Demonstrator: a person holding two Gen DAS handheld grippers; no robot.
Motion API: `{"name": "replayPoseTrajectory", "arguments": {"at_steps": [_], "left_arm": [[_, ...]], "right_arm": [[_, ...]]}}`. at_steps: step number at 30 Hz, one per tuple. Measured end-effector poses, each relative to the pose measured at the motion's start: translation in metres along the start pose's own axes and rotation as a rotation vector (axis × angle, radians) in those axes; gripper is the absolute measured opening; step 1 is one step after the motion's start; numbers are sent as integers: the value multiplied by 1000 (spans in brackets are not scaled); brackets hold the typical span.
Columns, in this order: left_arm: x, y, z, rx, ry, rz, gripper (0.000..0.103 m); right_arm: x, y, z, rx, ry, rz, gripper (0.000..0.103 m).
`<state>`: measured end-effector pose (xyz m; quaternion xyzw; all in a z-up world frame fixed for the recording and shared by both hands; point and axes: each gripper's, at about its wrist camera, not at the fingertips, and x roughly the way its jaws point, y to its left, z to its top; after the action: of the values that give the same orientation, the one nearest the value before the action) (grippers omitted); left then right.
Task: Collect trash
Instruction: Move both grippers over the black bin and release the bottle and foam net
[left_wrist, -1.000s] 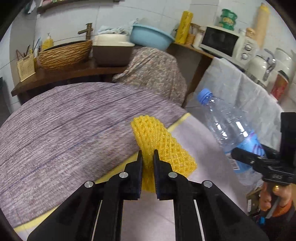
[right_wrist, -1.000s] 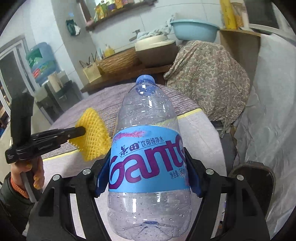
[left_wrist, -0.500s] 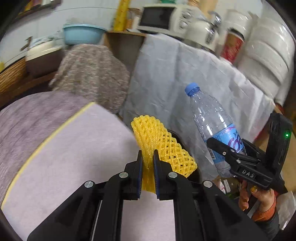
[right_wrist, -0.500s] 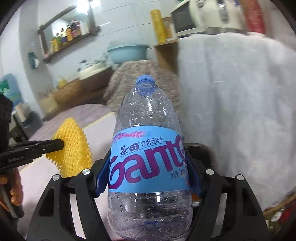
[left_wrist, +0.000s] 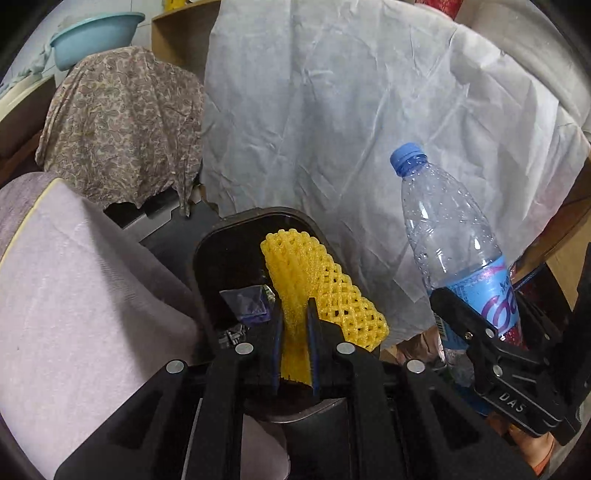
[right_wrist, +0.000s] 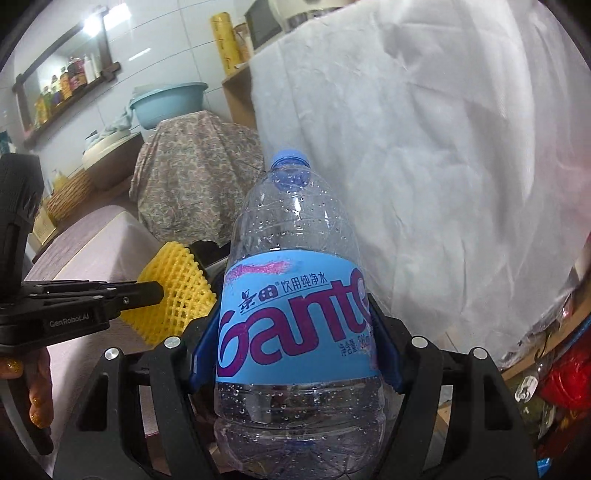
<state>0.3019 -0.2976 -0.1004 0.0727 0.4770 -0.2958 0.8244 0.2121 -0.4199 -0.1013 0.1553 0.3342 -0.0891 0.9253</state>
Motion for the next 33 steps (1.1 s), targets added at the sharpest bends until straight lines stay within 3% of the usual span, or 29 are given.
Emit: {"name": "replayPoseTrajectory", "arguments": {"at_steps": [1,3,5,20,33], "left_arm": [[4,-1,1,0,4,6,22],[8,-1,0,0,2,18,46],[8,-3,-2,9,-19,29,56],[-18,1,-8,13,-102,33,63],[-37,12,-11,1,-132,37,67]], "right_arm": [[2,-4,-2,5,4,-1,70],[6,-8,-5,10,13,-2,70],[12,-9,-8,13,20,-1,70],[72,13,-26,-14,124,49,70],[157,32,-49,15,261,69,71]]}}
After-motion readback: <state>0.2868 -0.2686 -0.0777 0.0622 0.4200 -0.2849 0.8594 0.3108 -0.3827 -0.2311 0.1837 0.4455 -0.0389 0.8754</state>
